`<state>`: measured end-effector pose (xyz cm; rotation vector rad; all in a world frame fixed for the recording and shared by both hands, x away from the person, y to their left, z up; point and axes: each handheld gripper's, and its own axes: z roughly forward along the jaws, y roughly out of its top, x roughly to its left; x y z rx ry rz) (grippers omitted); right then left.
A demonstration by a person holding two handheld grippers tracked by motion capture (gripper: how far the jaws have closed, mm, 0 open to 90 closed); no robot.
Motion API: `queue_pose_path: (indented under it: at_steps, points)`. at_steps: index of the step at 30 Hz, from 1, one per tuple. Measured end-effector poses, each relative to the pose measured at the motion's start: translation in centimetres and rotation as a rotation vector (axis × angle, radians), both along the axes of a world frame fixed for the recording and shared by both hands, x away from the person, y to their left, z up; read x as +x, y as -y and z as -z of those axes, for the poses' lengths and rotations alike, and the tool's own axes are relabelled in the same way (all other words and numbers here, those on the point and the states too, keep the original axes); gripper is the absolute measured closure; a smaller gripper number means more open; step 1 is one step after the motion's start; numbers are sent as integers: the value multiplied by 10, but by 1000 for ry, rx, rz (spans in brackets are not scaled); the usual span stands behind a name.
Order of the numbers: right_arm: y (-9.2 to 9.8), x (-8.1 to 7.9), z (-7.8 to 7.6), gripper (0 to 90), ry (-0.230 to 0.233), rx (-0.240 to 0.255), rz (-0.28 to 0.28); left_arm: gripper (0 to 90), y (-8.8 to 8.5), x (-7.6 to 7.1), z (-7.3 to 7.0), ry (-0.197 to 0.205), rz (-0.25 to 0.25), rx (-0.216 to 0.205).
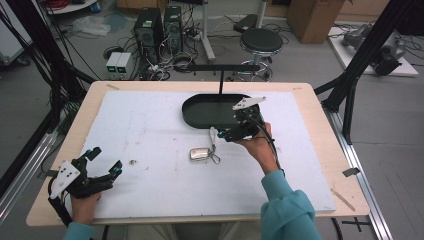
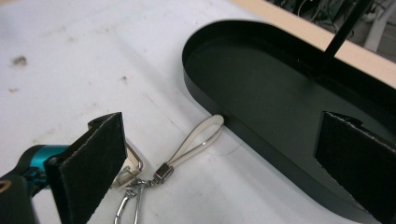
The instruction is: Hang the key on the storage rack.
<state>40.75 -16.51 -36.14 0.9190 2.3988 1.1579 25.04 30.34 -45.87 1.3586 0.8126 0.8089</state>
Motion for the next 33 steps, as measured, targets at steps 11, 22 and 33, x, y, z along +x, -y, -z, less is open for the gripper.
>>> queue_pose_path:
  at_steps: [11,22,33]
  points:
    - [-18,13,14,21,-93,-68,20,107,0,0,0,-2,0,0]
    - [-38,21,22,54,-160,-139,35,107,-1,0,0,-4,-1,0]
    - [-49,27,38,88,-247,-208,70,107,-1,1,0,-10,-3,-7]
